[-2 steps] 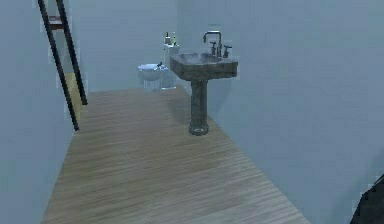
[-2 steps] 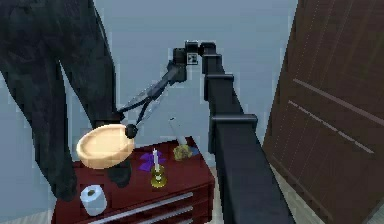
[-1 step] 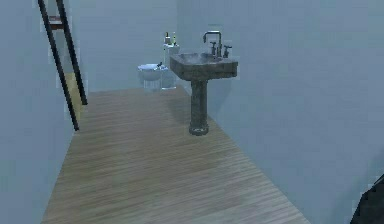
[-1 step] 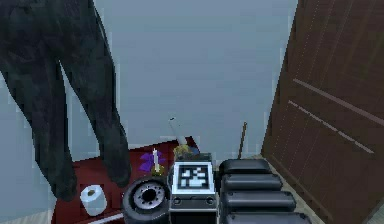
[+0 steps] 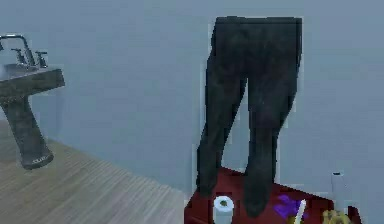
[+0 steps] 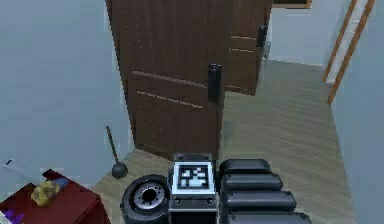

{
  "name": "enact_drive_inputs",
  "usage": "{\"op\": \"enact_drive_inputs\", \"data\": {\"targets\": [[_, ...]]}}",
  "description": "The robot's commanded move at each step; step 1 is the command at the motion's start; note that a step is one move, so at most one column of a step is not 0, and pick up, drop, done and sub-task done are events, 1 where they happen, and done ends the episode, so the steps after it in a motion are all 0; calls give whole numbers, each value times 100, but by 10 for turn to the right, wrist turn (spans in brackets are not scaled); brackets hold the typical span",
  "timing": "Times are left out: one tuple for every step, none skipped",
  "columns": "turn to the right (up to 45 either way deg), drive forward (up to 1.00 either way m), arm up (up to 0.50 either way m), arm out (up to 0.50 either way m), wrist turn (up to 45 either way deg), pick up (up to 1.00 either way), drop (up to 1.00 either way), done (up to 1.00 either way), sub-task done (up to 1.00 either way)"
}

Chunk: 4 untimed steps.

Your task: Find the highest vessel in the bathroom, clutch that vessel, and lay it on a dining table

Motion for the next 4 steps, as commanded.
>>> {"op": "enact_drive_inputs", "data": {"targets": [[450, 0, 0, 0, 0, 0, 0, 0, 0], [450, 0, 0, 0, 0, 0, 0, 0, 0], [450, 0, 0, 0, 0, 0, 0, 0, 0], [0, 90, 0, 0, 0, 0, 0, 0, 0]]}}
